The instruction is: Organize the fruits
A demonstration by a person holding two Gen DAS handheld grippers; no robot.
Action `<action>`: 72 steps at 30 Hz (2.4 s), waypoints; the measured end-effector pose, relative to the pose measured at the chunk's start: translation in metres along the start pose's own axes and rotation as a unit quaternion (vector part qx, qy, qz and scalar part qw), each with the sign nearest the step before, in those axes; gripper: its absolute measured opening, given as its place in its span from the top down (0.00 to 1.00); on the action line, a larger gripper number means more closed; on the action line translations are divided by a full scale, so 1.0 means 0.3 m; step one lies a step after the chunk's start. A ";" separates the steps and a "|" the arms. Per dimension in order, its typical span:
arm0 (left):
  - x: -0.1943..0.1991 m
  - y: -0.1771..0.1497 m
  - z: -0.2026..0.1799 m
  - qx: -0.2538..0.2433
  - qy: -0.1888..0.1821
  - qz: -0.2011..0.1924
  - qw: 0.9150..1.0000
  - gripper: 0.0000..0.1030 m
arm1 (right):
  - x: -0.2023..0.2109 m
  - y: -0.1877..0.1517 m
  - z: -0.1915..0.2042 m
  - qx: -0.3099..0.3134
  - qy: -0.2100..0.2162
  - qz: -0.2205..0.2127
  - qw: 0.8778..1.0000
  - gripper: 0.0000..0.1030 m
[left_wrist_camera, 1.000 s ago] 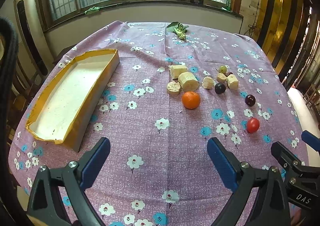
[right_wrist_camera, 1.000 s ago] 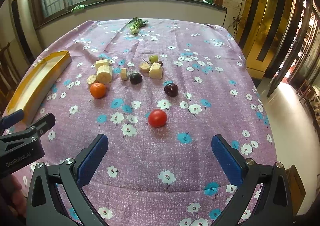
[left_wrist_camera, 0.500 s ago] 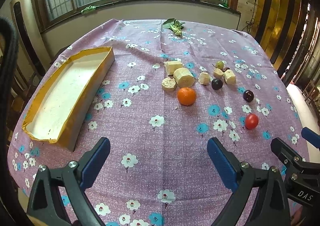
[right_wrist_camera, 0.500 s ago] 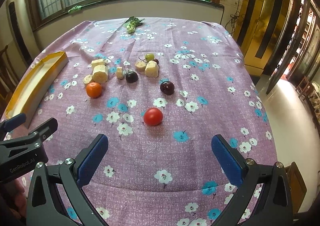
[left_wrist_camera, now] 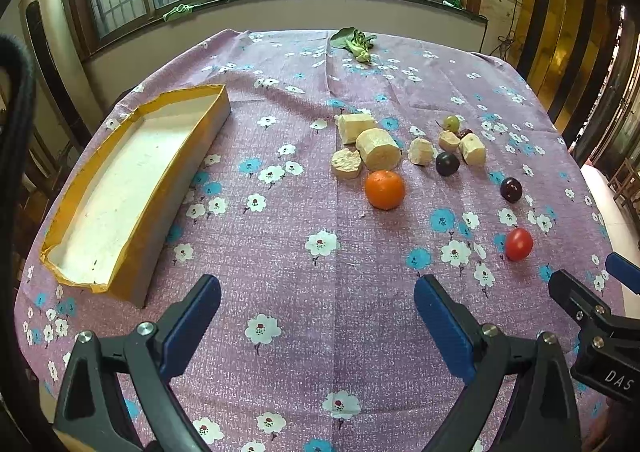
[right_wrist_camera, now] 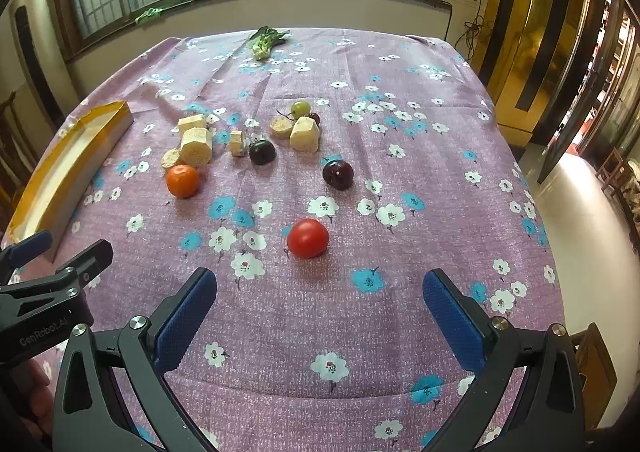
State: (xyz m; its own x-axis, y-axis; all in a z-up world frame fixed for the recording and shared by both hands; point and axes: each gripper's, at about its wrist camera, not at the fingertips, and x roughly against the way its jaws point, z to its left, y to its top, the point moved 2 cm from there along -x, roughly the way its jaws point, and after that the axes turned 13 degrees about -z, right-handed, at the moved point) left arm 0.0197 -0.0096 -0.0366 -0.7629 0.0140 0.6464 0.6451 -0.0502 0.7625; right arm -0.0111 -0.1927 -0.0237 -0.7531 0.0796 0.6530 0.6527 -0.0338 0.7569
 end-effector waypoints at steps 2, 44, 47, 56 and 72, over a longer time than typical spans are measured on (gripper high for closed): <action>-0.013 0.000 0.003 -0.001 0.001 0.005 1.000 0.04 | -0.013 0.002 -0.002 -0.002 0.006 0.001 1.000 0.00; -0.376 0.129 -0.120 -0.014 -0.096 0.115 0.989 0.45 | -0.243 0.005 -0.015 0.041 0.110 0.032 0.993 0.69; -0.372 0.134 -0.135 -0.017 -0.111 0.116 0.987 0.56 | -0.239 0.000 -0.026 0.031 0.116 0.035 0.992 0.69; -0.390 0.141 -0.145 -0.009 -0.122 0.112 0.986 0.63 | -0.260 -0.012 -0.030 0.017 0.146 0.050 0.988 0.70; -0.290 0.100 0.015 0.017 -0.169 0.108 0.980 0.63 | -0.194 0.011 0.040 0.021 0.143 0.032 0.989 0.70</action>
State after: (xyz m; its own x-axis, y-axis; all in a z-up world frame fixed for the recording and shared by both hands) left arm 0.1058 -0.0079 -0.0698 -0.5543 0.3360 0.7615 0.7956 -0.0550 0.6033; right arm 0.0358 -0.1855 -0.0594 -0.6982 -0.2066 0.6854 0.6986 0.0126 0.7154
